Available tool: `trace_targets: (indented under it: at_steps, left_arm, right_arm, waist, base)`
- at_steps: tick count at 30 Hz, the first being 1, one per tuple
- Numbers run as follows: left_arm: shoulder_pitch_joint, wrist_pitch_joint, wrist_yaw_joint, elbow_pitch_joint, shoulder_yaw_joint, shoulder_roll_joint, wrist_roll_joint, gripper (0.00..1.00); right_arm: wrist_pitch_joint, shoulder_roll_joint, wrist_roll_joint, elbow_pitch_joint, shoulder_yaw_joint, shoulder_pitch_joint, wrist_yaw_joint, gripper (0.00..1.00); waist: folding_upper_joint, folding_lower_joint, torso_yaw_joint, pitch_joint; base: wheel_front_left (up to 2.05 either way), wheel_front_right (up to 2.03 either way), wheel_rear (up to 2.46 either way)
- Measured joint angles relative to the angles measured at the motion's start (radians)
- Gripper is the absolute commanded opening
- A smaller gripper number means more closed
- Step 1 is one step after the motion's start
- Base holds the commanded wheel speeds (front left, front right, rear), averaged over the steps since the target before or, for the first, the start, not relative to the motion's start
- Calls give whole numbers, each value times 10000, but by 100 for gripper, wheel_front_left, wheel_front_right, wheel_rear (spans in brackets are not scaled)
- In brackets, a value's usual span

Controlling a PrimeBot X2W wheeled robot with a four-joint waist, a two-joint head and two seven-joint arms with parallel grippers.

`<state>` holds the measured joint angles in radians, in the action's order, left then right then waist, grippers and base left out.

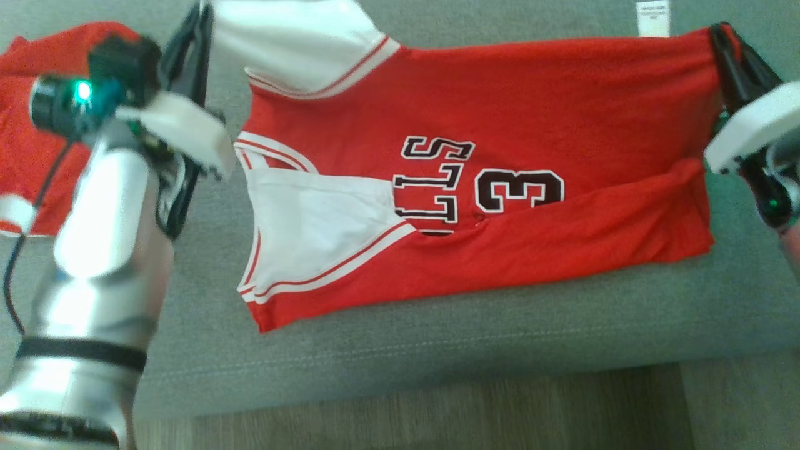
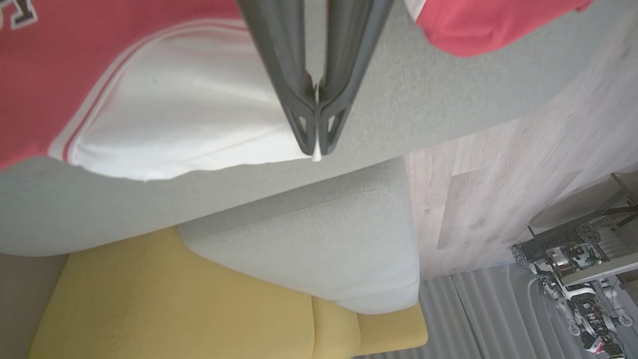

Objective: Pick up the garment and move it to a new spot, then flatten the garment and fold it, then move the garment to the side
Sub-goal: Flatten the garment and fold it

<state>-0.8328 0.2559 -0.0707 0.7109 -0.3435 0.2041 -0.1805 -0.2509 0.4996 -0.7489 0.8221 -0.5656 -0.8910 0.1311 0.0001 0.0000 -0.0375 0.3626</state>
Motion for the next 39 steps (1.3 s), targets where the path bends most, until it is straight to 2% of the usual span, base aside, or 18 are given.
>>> trace_targets:
  at_steps: [10,14,22,26,28,31,32,33,34,35,36,37,39]
  left_arm:
    - [2098,-541,-443,-1315,-790,608,-245,0]
    - [2622,-853,-516,-1937,-1035,928,-286,0]
    - [4425,-1764,-568,-3800,-1781,2021,-734,0]
    - [5288,-2429,-614,-4782,-2313,2483,-1254,0]
    - [5793,-2796,-614,-5252,-2422,2899,-1605,0]
    - [6090,-3064,-614,-5618,-2533,3179,-1873,0]
    - [6166,-3131,-614,-5714,-2573,3227,-1981,0]
    - [6246,-3181,-614,-5802,-2596,3260,-2065,0]
    - [6306,-3225,-614,-5852,-2627,3281,-2127,0]
    - [6363,-3262,-614,-5892,-2646,3310,-2190,21]
    - [6428,-3271,-614,-5923,-2665,3335,-2213,65]
    - [6483,-3335,-614,-5933,-2683,3348,-2274,100]
    - [6559,-3394,-610,-5939,-2702,3361,-2360,100]
  right_arm:
    - [-15,550,454,-1081,1126,1904,0,0]
    - [-15,644,453,-1103,1112,2324,0,0]
    - [514,826,265,-1486,671,2986,0,0]
    - [886,1060,36,-1659,481,3366,0,0]
    - [1202,1154,-117,-1758,393,3587,0,0]
    - [1503,1285,-232,-1893,324,3740,0,0]
    - [1649,1340,-314,-1921,309,3781,0,5]
    - [1831,1371,-437,-1954,295,3830,0,5]
    - [1958,1392,-500,-1988,272,3900,0,79]
    - [2130,1394,-573,-2000,228,3957,0,100]
    - [2316,1404,-667,-2034,176,4021,0,100]
    - [2485,1417,-779,-2096,153,4109,0,100]
    - [2669,1465,-878,-2203,121,4243,0,100]
  waist:
    - [0,0,386,-821]
    - [0,0,444,-1002]
    - [0,-1,377,-1376]
    - [0,0,343,-1544]
    - [0,-1,310,-1636]
    - [0,-1,295,-1733]
    - [0,-1,296,-1756]
    - [0,-1,295,-1777]
    - [0,-1,295,-1797]
    - [0,-1,295,-1818]
    - [0,-1,297,-1840]
    - [0,-1,299,-1865]
    - [0,-1,298,-1922]
  base:
    - [0,0,0]
    - [0,0,0]
    - [0,0,0]
    - [0,0,0]
    - [0,0,0]
    - [0,0,0]
    - [0,0,0]
    - [0,0,0]
    - [0,0,0]
    - [0,0,0]
    - [0,0,0]
    - [0,0,0]
    - [0,0,0]
